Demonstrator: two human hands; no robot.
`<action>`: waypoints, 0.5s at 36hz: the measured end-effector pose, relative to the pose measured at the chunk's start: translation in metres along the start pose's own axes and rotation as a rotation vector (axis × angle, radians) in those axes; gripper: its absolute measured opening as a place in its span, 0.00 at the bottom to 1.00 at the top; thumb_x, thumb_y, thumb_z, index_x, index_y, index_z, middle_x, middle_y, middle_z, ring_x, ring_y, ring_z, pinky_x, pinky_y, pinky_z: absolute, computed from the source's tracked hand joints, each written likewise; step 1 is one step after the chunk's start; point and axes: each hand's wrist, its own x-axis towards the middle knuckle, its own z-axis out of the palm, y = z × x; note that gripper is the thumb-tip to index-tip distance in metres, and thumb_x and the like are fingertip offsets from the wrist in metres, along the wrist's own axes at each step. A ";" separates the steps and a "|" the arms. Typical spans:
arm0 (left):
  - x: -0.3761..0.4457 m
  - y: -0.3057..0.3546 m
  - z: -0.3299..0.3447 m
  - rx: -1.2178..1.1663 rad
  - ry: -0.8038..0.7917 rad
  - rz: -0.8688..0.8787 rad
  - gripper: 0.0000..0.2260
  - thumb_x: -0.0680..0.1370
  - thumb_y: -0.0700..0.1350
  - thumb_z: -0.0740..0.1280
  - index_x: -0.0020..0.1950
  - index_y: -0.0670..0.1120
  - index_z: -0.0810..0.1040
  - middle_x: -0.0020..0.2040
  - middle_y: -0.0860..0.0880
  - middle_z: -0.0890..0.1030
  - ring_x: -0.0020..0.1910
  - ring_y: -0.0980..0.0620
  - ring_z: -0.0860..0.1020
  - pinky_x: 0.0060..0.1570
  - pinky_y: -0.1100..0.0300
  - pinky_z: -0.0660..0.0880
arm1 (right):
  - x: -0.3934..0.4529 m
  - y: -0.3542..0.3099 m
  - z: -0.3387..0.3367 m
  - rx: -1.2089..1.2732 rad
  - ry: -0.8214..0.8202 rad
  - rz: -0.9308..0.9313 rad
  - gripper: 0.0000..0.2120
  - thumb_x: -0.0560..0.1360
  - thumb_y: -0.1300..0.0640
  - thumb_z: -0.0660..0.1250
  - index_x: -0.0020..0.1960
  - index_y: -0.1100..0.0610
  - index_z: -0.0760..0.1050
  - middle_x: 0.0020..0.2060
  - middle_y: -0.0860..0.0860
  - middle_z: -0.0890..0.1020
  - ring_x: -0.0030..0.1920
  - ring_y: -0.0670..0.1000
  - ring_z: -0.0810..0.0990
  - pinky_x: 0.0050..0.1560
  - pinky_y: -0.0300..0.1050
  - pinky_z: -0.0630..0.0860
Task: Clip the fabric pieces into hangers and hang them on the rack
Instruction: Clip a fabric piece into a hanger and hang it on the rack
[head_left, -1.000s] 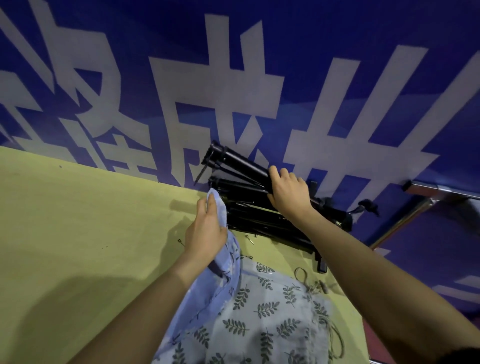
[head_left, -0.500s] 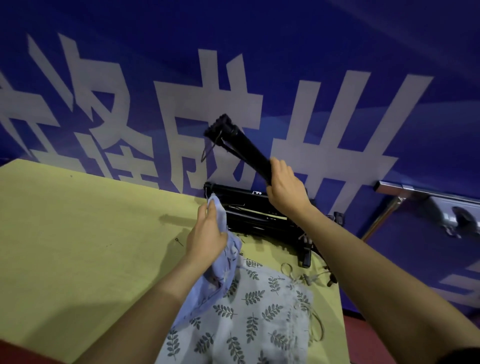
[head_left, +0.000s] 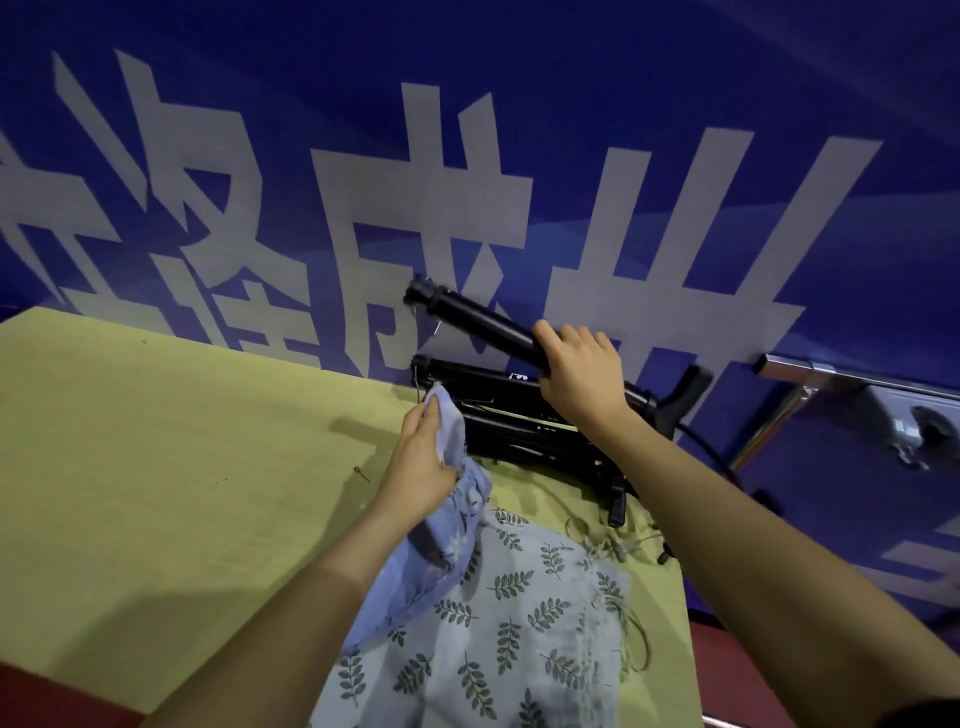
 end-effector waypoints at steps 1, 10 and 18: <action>0.001 -0.002 -0.001 -0.017 -0.010 0.001 0.37 0.75 0.34 0.65 0.78 0.45 0.45 0.77 0.50 0.48 0.73 0.48 0.62 0.52 0.60 0.72 | -0.003 0.000 0.000 0.052 -0.040 0.023 0.20 0.67 0.66 0.66 0.59 0.59 0.70 0.42 0.59 0.79 0.41 0.63 0.77 0.38 0.47 0.64; -0.008 -0.008 -0.011 -0.127 0.026 -0.083 0.39 0.74 0.33 0.66 0.77 0.44 0.45 0.78 0.50 0.47 0.76 0.48 0.54 0.63 0.54 0.71 | -0.051 -0.006 0.012 0.300 -0.263 0.051 0.19 0.76 0.49 0.64 0.62 0.54 0.64 0.51 0.54 0.81 0.50 0.61 0.79 0.38 0.49 0.71; -0.022 -0.010 -0.014 -0.205 0.046 -0.179 0.39 0.74 0.35 0.67 0.78 0.45 0.47 0.78 0.49 0.50 0.72 0.42 0.64 0.63 0.45 0.71 | -0.084 -0.015 0.005 0.608 -0.497 0.178 0.18 0.73 0.50 0.67 0.60 0.51 0.69 0.39 0.50 0.77 0.38 0.55 0.76 0.38 0.48 0.72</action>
